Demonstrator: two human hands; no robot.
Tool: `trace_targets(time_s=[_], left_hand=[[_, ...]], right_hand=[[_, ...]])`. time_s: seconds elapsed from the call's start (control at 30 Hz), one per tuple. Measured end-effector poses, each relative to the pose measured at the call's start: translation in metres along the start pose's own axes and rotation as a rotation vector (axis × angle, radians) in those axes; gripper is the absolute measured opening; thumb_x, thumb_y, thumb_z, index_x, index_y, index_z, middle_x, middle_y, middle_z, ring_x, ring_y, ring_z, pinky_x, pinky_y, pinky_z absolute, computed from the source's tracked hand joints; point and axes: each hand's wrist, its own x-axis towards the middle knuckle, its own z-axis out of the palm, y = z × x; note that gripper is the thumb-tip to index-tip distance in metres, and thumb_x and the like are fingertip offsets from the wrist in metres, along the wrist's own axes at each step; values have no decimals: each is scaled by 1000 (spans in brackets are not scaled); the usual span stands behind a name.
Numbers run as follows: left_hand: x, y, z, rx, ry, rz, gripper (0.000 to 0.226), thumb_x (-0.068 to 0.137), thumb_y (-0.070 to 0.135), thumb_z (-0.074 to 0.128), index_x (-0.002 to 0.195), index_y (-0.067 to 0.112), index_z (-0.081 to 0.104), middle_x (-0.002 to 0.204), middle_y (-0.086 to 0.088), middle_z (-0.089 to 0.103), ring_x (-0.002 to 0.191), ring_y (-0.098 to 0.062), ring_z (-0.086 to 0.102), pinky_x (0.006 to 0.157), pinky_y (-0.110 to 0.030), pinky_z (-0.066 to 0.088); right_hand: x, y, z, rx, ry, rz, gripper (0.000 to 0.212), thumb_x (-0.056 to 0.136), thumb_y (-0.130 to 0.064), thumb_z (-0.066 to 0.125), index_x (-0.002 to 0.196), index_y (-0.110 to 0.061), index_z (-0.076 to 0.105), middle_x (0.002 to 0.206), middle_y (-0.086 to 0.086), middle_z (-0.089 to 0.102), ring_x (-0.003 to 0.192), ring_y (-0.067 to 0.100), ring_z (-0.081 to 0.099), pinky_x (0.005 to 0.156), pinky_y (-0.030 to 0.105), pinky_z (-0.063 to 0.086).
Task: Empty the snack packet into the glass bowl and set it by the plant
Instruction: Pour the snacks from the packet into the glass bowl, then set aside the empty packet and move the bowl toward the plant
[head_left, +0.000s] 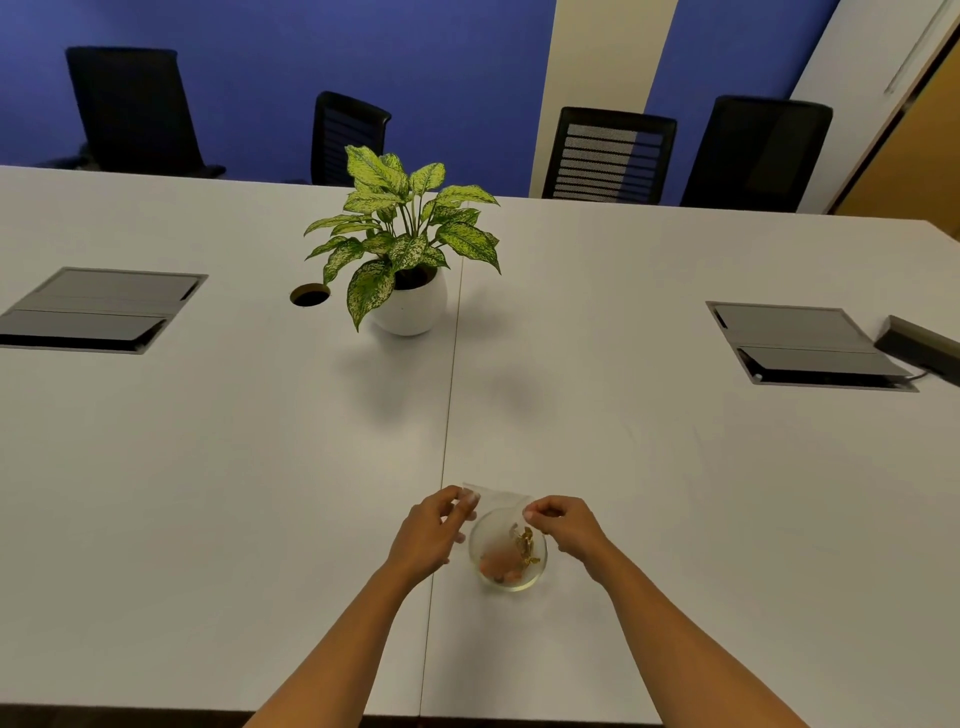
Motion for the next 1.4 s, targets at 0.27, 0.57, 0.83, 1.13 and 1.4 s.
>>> trace_targets(time_s=[0.27,0.57,0.83,1.13,1.4], left_hand=[[-2,2,-3,302,92,41,54,81,75,40,97,34,70,95,18,72,86,-5,65,66,-25,48],[4,7,-16,116,100,34,20,71,44,79,82,30,69,79,9,74,65,-10,70,60,-27,54],[-1,-5,-27,-115,142,-62,16,77,39,76,82,25,69,80,0,77,63,-15,73,52,-26,53],[-3,-34,-48,-33,126,-149,28,80,51,68,77,24,73,74,4,74,66,-16,67,59,-28,53],[-22,-96,-30,-138,230,-361,20,85,36,69,84,16,68,83,-7,75,74,-27,69,61,-34,54]], right_hand=[[-2,-3,0,1,-100,-33,9,98,-32,56,91,-27,58,126,4,41,113,19,50,96,37,43],[-6,-16,3,118,-225,-147,13,99,-24,55,90,-16,51,118,4,71,110,10,60,87,20,43],[-1,-15,14,162,-226,-108,47,82,-13,78,116,-21,47,102,7,72,78,16,75,63,19,55],[7,-21,28,19,-71,-221,32,85,-21,75,115,-22,62,108,1,72,89,14,69,79,34,56],[8,18,30,-522,-5,-154,83,69,-40,81,140,-38,39,147,-10,41,135,21,38,106,45,27]])
